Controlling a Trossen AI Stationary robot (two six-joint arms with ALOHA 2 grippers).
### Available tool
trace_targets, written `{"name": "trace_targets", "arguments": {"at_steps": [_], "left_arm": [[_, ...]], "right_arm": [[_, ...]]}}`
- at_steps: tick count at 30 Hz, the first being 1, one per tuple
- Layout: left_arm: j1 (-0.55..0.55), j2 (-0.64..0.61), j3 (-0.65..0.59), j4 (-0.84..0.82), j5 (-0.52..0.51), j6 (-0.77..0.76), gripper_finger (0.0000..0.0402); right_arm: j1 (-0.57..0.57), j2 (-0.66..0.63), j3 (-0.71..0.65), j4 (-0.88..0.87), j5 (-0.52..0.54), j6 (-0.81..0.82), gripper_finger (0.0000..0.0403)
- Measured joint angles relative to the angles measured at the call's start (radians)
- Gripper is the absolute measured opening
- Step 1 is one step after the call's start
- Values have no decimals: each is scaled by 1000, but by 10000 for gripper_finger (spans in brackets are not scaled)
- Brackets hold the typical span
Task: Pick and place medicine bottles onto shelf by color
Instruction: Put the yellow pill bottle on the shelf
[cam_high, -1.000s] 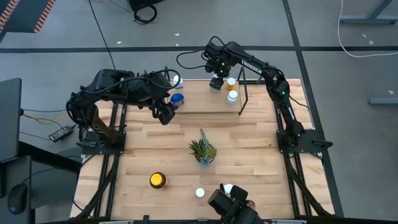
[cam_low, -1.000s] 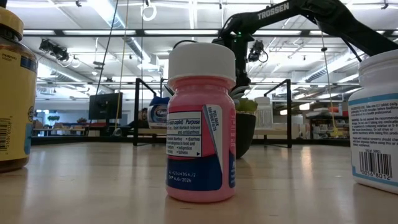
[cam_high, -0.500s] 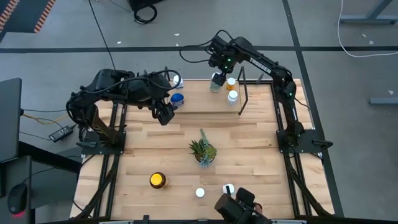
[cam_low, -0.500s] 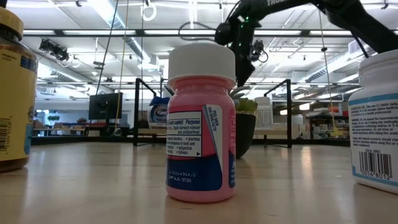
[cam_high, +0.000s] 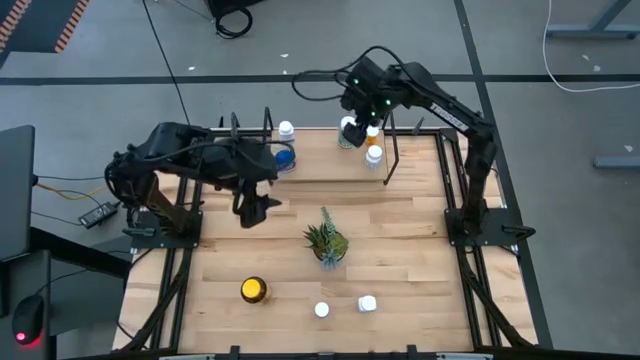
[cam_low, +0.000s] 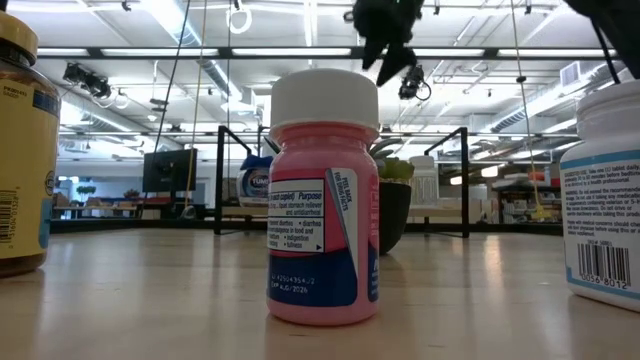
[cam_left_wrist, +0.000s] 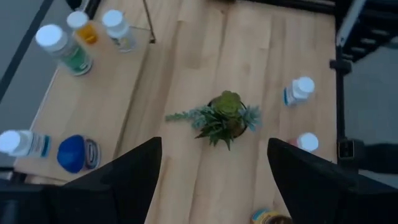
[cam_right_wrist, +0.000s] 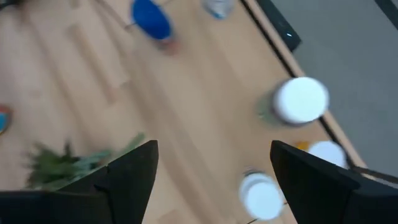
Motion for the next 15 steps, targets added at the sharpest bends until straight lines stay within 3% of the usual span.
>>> {"name": "trace_targets", "arguments": {"at_steps": [8, 15], "left_arm": [[-67, -8, -34, 2, -2, 64, 298], [-149, -160, -366, 6, -2, -24, 298]], "right_arm": [[217, -58, 0, -33, 8, 137, 316], [438, -59, 0, -128, 83, 247, 316]]}}
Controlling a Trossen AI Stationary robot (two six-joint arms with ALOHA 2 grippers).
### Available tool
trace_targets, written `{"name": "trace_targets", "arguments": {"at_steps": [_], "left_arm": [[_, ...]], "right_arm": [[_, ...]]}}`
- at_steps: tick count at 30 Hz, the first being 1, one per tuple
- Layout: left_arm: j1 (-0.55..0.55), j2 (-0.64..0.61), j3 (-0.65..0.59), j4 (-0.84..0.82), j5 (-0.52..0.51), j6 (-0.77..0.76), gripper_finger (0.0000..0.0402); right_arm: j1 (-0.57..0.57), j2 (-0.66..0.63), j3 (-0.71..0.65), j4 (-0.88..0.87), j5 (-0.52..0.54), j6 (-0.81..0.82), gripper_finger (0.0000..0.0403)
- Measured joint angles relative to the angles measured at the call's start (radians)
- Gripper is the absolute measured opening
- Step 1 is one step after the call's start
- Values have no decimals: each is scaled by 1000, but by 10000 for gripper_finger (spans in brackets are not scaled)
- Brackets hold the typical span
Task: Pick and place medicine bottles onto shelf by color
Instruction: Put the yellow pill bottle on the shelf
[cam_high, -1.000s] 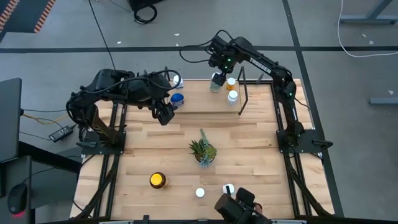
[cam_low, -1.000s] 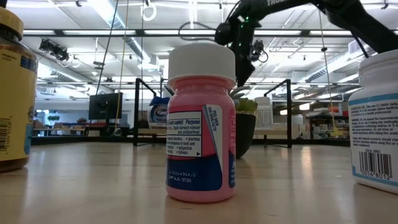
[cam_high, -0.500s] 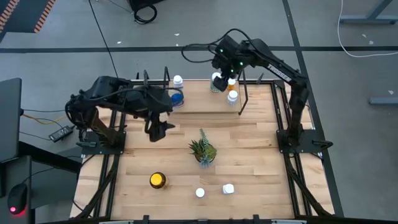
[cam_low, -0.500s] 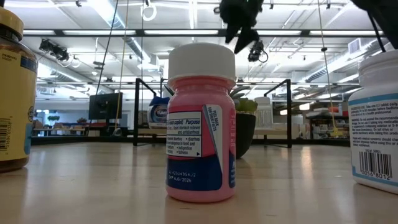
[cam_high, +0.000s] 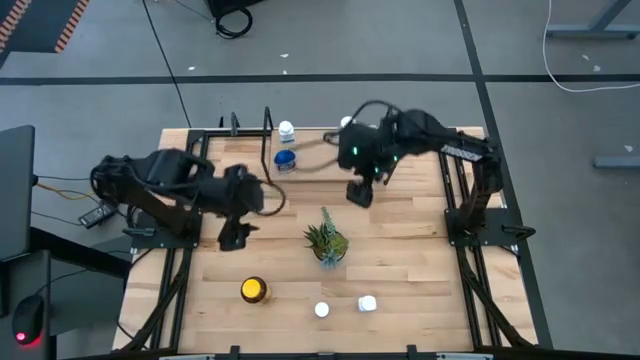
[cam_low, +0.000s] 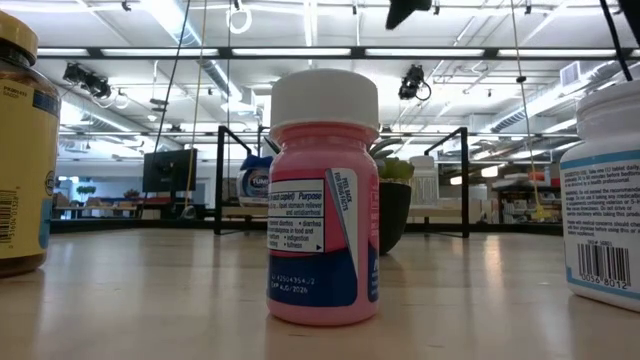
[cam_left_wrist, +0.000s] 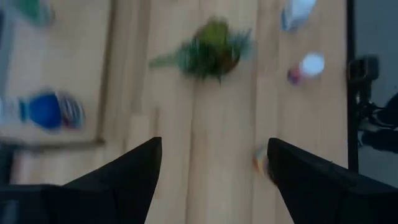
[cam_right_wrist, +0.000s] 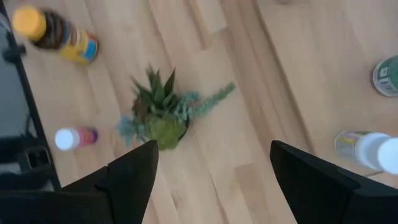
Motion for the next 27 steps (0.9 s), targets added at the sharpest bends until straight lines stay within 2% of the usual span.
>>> {"name": "trace_targets", "arguments": {"at_steps": [4, 7, 9, 13, 15, 17, 23, 27], "left_arm": [[-85, -116, -209, 105, 17, -203, 298], [-170, -175, -317, 228, 27, -371, 298], [-234, -182, -373, 278, 41, -424, 298], [-363, -165, -458, 404, 70, -407, 298], [-416, -141, -487, 466, 53, -381, 298], [-453, -115, -496, 459, 20, -378, 298], [-471, -16, -494, 376, -63, -377, 298], [-438, 44, -494, 354, -49, -349, 310]], "right_arm": [[102, -6, 0, -1, 37, 58, 316], [175, -27, 0, -1, 39, 133, 316], [226, -38, 0, 0, 50, 185, 316], [331, -53, 0, -1, 122, 253, 316], [381, -56, 0, -1, 195, 268, 316], [427, -56, 0, 0, 262, 304, 316], [525, -55, 0, -1, 328, 384, 316], [575, -55, 0, -1, 402, 414, 316]]}}
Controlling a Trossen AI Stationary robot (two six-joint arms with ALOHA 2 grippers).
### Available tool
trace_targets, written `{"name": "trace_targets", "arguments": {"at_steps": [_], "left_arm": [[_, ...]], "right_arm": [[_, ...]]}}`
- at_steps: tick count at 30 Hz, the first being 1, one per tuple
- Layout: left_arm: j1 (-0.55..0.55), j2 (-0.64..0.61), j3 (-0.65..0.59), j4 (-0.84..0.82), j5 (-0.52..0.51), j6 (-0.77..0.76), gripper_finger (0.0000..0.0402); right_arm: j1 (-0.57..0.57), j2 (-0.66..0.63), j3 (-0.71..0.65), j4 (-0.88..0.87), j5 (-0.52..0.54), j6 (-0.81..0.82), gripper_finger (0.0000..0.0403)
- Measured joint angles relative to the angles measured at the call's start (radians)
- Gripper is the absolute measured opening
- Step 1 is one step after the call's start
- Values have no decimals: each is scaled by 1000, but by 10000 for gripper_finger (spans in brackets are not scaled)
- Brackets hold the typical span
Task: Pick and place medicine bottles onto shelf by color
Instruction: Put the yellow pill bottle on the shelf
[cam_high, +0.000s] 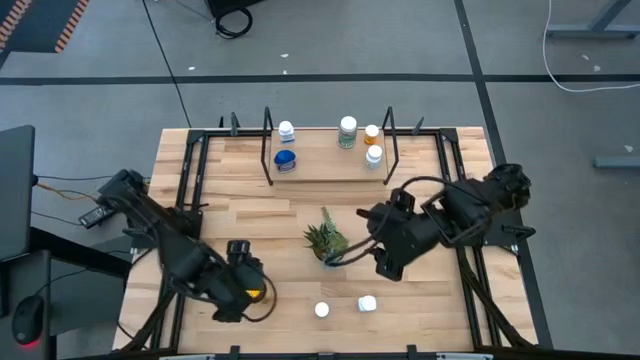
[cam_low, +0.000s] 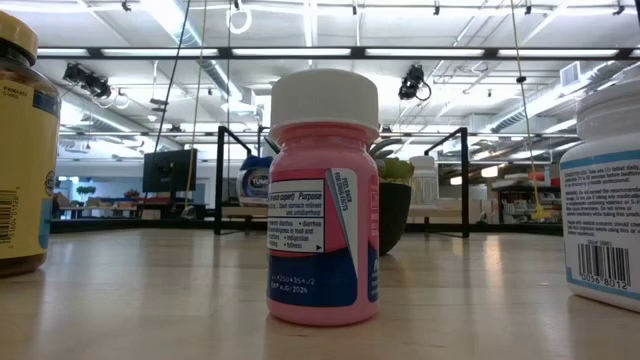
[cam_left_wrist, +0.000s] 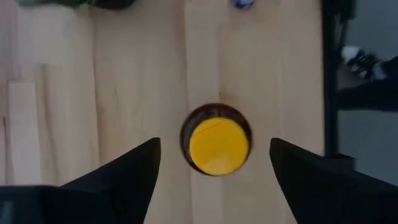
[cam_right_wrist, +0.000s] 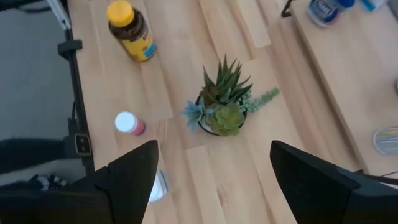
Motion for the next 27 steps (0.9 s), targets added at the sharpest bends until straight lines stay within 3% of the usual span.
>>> {"name": "trace_targets", "arguments": {"at_steps": [10, 19, 27], "left_arm": [[29, 60, 0, -23, 143, 50, 375], [29, 82, 1, -23, 154, 59, 370], [35, 149, 1, -44, 154, 102, 369]], "right_arm": [[52, 0, 0, 0, 51, 70, 316], [93, 1, 0, 0, 167, 111, 316], [94, 1, 0, 0, 175, 126, 316]]}}
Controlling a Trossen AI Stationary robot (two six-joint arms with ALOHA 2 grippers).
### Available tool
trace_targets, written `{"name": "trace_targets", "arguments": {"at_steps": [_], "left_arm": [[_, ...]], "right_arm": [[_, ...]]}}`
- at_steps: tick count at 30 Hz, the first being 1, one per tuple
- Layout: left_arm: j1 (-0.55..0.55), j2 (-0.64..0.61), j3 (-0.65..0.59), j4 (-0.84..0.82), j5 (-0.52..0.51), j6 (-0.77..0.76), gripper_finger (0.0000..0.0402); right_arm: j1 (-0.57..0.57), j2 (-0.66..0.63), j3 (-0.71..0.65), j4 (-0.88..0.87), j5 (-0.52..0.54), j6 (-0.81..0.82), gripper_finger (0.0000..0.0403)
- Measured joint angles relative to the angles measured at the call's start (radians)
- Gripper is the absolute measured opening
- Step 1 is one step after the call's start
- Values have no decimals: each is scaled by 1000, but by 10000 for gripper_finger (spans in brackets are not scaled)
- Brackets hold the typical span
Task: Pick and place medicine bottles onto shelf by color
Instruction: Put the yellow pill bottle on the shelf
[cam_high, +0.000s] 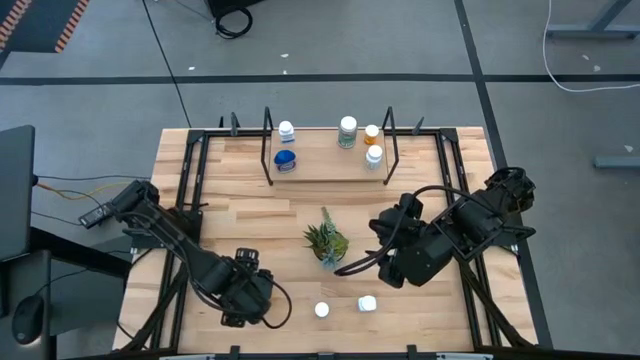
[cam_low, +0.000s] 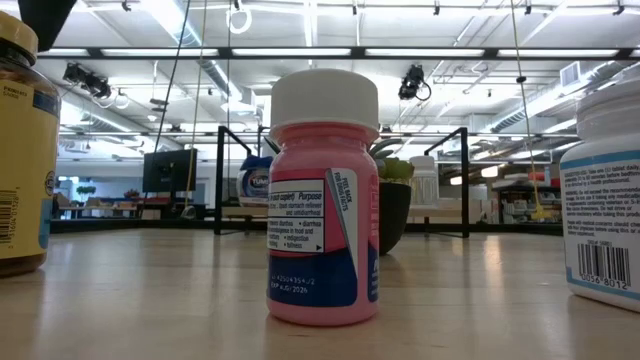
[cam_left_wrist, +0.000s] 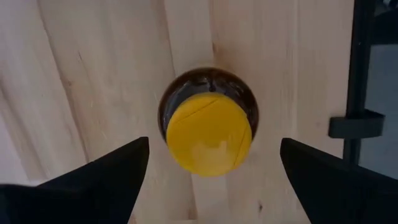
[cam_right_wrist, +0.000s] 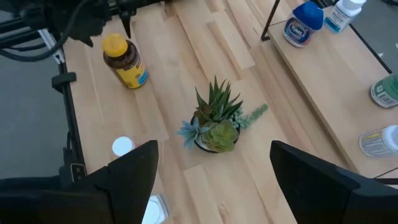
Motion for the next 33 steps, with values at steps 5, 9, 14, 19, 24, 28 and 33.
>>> {"name": "trace_targets", "arguments": {"at_steps": [5, 9, 14, 19, 24, 28, 33], "left_arm": [[8, 24, -12, 24, 1, 9, 369], [11, 26, -72, 46, 44, -1, 368], [10, 26, -114, 84, 79, -6, 361], [16, 26, -94, 98, 81, -7, 335], [22, 21, -47, 97, 79, 4, 318], [24, 20, -29, 99, 79, 6, 318], [25, 20, -31, 100, 78, 9, 325]], "right_arm": [[0, 0, 0, 0, -1, 10, 316], [0, 0, 0, 0, -6, 17, 316], [0, 0, 0, 0, -25, 19, 316], [0, 0, 0, 0, -27, 18, 316], [0, 0, 0, 0, -27, 18, 316], [0, 0, 0, 0, -27, 15, 316], [0, 0, 0, 0, -27, 21, 316]]}}
